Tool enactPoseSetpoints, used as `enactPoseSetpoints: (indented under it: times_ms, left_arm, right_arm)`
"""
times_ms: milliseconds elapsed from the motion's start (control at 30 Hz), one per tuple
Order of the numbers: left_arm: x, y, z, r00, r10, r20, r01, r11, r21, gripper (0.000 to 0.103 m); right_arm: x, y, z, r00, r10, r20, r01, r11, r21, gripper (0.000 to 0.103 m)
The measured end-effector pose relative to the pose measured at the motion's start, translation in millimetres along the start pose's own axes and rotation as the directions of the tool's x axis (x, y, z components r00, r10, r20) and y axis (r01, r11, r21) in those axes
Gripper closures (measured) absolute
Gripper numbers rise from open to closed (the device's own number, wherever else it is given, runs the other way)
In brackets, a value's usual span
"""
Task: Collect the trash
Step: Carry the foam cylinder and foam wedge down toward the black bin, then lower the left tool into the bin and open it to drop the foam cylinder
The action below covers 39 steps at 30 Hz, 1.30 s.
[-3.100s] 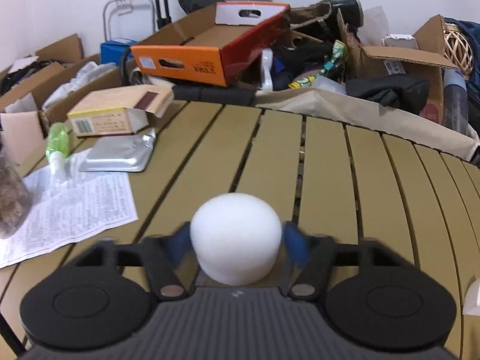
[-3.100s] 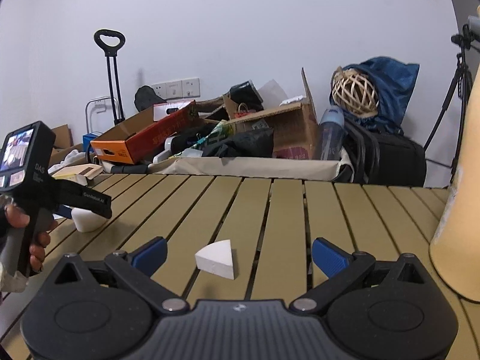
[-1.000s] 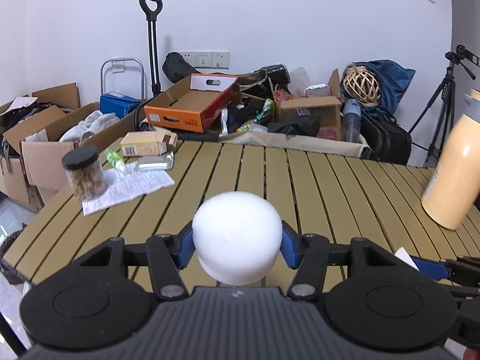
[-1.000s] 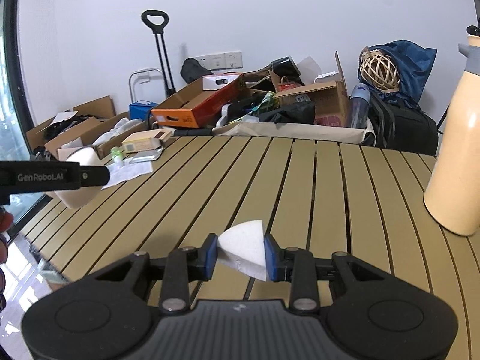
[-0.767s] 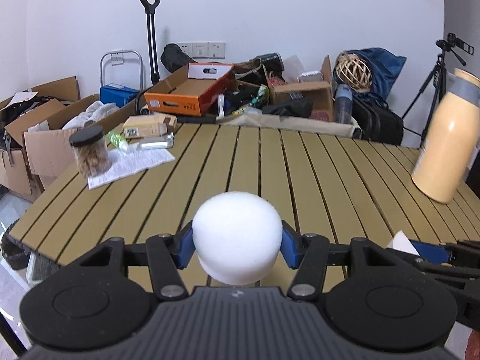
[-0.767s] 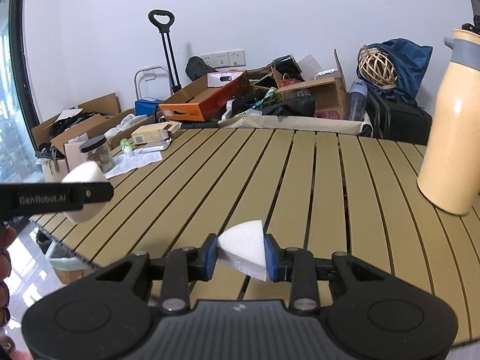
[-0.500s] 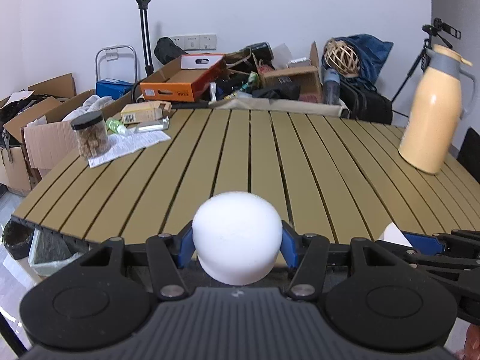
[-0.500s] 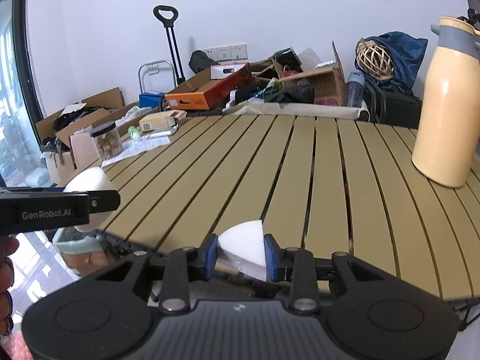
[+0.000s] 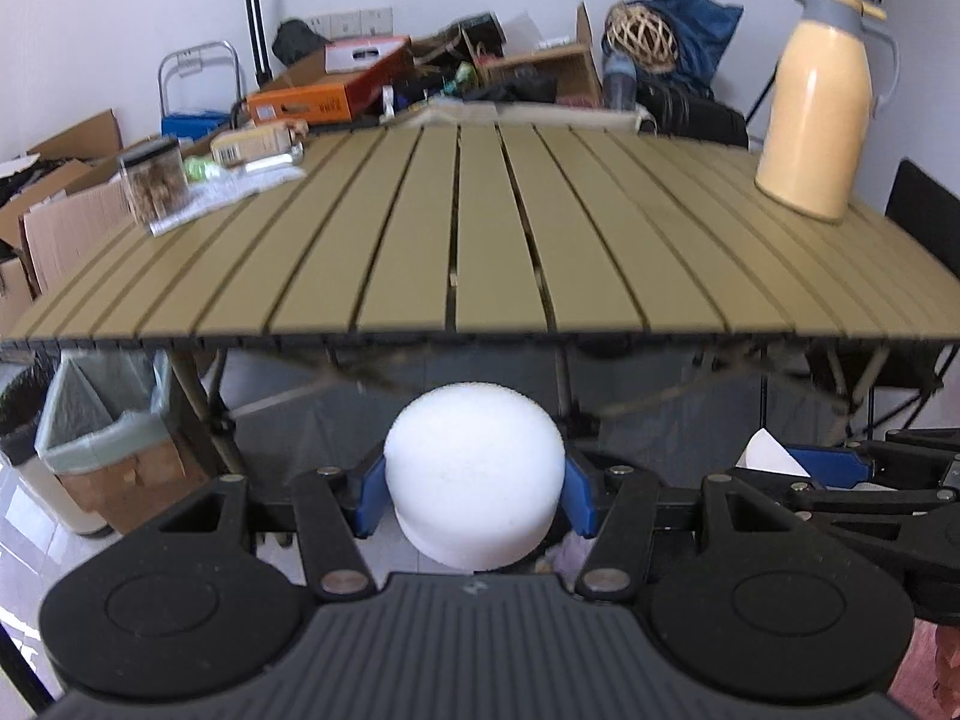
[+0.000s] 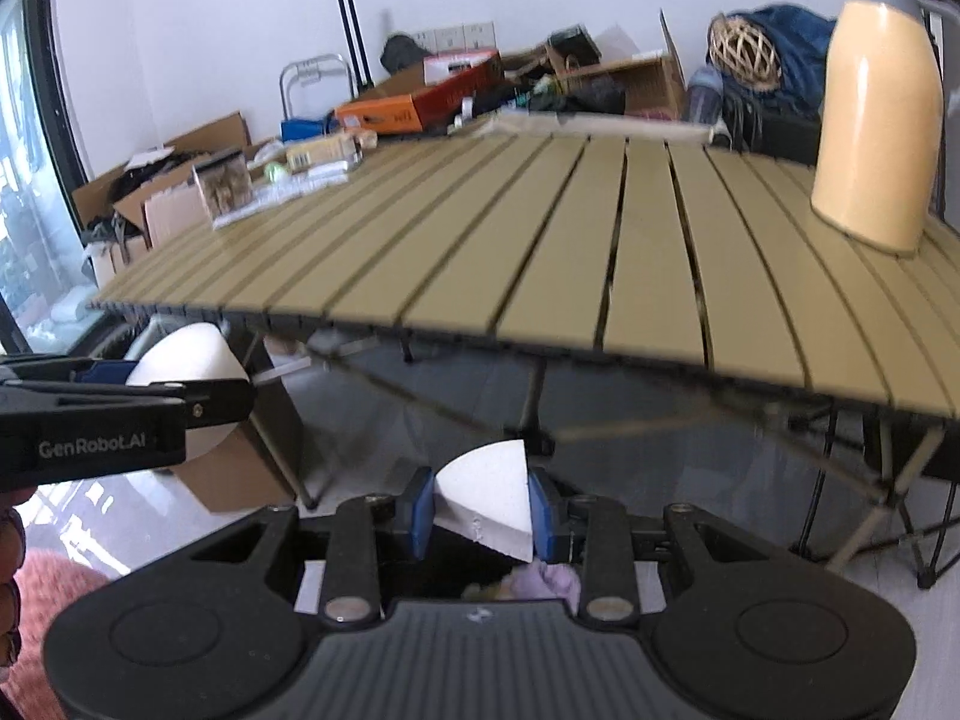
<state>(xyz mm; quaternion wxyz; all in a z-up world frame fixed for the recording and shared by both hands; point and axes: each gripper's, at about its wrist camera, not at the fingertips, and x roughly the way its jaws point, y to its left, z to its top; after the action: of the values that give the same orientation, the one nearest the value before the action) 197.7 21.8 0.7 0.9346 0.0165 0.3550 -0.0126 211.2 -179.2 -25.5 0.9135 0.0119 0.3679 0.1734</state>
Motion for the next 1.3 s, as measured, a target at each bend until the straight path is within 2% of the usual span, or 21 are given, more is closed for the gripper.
enactPoseSetpoints:
  times_ms: [300,633,967,1300]
  left_arm:
    - [41,-4,-52,0.992,-0.021,-0.122,0.020,1.000,-0.008,0.046]
    - [83,-3,-76,0.977,-0.018,-0.212,0.013,1.000,-0.029,0.046]
    - [112,9,-88,0.971,-0.004,-0.239,-0.007,0.999,-0.043,0.046]
    - [136,17,-90,0.959,0.041,-0.280,-0.052,0.998,-0.033,0.046]
  right_arm:
    - [33,-13,-56,0.992,-0.022,-0.121,0.027,0.999,0.040,0.072]
    - [66,-40,-99,0.981,-0.056,-0.187,0.074,0.993,0.094,0.072]
    - [78,-57,-106,0.979,-0.105,-0.176,0.123,0.988,0.096,0.072]
    - [92,-75,-107,0.964,-0.137,-0.228,0.175,0.972,0.155,0.072]
